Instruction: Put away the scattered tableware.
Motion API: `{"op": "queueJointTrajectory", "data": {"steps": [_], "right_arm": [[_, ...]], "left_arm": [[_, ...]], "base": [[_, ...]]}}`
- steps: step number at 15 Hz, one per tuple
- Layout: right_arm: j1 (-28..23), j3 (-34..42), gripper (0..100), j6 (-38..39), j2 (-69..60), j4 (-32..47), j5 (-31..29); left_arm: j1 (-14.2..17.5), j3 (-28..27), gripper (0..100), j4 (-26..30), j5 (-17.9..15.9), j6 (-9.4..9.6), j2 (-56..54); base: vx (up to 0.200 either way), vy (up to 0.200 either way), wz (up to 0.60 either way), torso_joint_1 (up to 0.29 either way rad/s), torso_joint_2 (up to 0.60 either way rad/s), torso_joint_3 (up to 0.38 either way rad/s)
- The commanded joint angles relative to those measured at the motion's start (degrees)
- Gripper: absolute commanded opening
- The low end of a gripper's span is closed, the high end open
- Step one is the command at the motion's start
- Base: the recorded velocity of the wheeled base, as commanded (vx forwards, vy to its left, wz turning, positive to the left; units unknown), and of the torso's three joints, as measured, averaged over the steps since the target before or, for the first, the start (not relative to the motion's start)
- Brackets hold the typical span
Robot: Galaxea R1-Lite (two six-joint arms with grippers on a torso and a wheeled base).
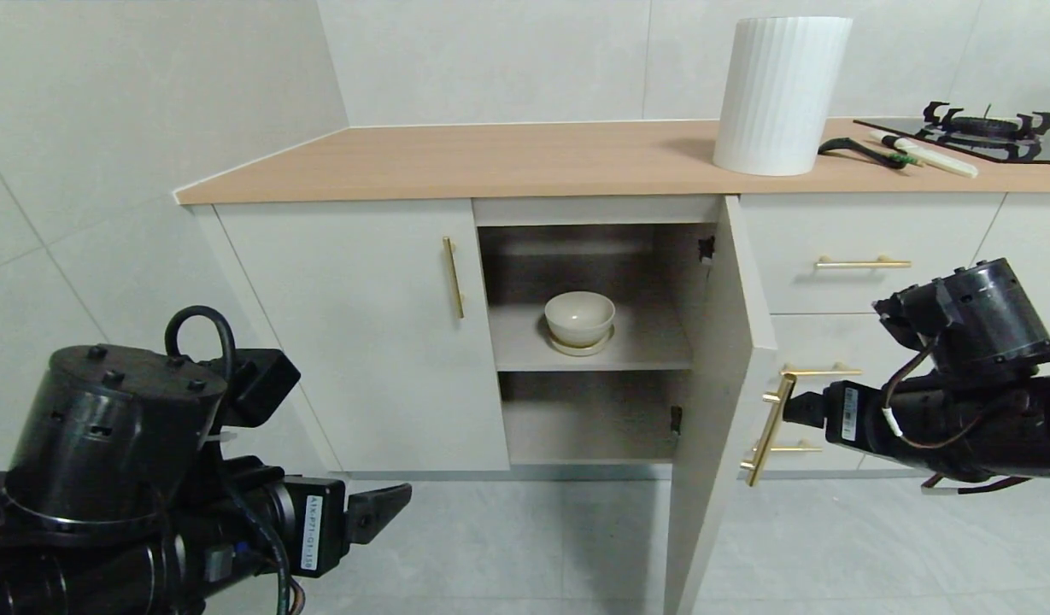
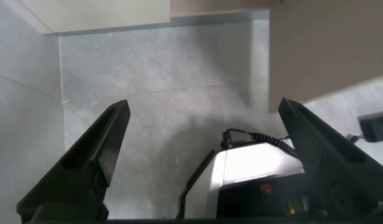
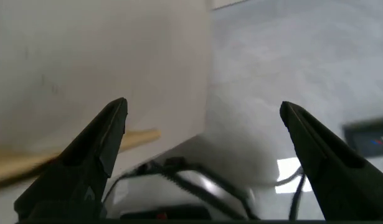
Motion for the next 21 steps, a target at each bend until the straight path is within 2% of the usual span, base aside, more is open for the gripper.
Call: {"op": "queueJointTrajectory", "data": {"steps": [1, 3, 6, 9, 13, 16, 21], "right_arm": [[1.6, -1.2, 100, -1.9, 2.4, -1.2, 1.9], [1.6, -5.6, 100, -6.1, 7.6, -1.4, 3.1], [3.5, -14.6, 100, -6.4, 16.7, -1.4, 4.0], [4.4, -19.1, 100, -6.4, 21.8, -1.5, 4.9], [5.0, -19.8, 100, -6.2, 24.7, -4.4, 5.7], [5.0, -19.3, 100, -5.8, 25.4, -8.7, 5.6], [5.0, -19.8, 100, -3.0, 26.3, -9.8, 5.4]], "left_arm": [[0.0, 0.0, 100, 0.0, 0.0, -0.05, 0.1], [0.0, 0.0, 100, -0.1, 0.0, -0.05, -0.1], [0.0, -0.1, 100, -0.1, 0.0, 0.04, -1.1], [-0.1, 0.0, 100, -0.1, 0.0, 0.21, -1.1], [-0.8, 1.1, 100, -1.0, 0.0, 2.06, -0.6], [-0.7, 1.7, 100, -2.3, 0.1, 2.15, -0.6], [-0.4, 2.0, 100, -2.4, 1.0, 2.15, -0.7]], "base": [[0.000, 0.000, 0.00, 0.000, 0.00, 0.000], [0.000, 0.000, 0.00, 0.000, 0.00, 0.000], [0.000, 0.000, 0.00, 0.000, 0.00, 0.000], [0.000, 0.000, 0.00, 0.000, 0.00, 0.000], [0.000, 0.000, 0.00, 0.000, 0.00, 0.000], [0.000, 0.000, 0.00, 0.000, 0.00, 0.000], [0.000, 0.000, 0.00, 0.000, 0.00, 0.000]]}}
